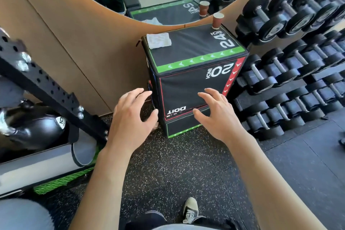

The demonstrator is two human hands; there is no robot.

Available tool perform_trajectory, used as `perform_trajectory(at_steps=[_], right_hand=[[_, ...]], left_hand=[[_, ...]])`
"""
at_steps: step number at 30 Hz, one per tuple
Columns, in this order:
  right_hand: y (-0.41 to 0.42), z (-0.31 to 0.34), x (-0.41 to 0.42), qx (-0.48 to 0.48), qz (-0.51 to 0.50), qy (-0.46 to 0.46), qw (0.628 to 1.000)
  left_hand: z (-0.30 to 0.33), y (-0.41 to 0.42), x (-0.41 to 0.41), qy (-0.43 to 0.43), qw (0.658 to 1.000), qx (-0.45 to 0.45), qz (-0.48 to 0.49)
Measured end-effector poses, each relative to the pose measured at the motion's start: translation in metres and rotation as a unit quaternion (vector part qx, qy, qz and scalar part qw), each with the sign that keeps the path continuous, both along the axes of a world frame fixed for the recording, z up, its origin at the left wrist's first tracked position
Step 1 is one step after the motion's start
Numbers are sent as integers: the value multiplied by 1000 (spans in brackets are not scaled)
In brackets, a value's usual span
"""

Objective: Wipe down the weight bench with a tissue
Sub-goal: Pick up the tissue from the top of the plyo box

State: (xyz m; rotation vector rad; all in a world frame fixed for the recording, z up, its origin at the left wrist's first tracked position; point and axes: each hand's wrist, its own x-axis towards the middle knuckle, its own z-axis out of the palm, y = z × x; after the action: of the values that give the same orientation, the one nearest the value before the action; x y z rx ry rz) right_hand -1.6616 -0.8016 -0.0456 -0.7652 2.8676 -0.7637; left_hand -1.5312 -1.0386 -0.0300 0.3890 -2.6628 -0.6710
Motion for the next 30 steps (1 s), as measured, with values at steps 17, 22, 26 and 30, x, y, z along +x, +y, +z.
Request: perform_trajectory(at_steps=[17, 22, 26, 30], right_hand=[[-123, -14, -177, 0, -9, -35, 999], [-180, -15, -223, 25, -14, -43, 999], [-210, -15, -251, 32, -13, -40, 999], [-227, -20, -280, 35, -21, -48, 998]], left_hand=[[-14, -125, -186, -30, 999, 12, -21], [-15, -181, -246, -37, 998, 12, -44], [-14, -214, -285, -46, 997, 6, -56], [-19, -234, -315, -49, 997, 15, -65]])
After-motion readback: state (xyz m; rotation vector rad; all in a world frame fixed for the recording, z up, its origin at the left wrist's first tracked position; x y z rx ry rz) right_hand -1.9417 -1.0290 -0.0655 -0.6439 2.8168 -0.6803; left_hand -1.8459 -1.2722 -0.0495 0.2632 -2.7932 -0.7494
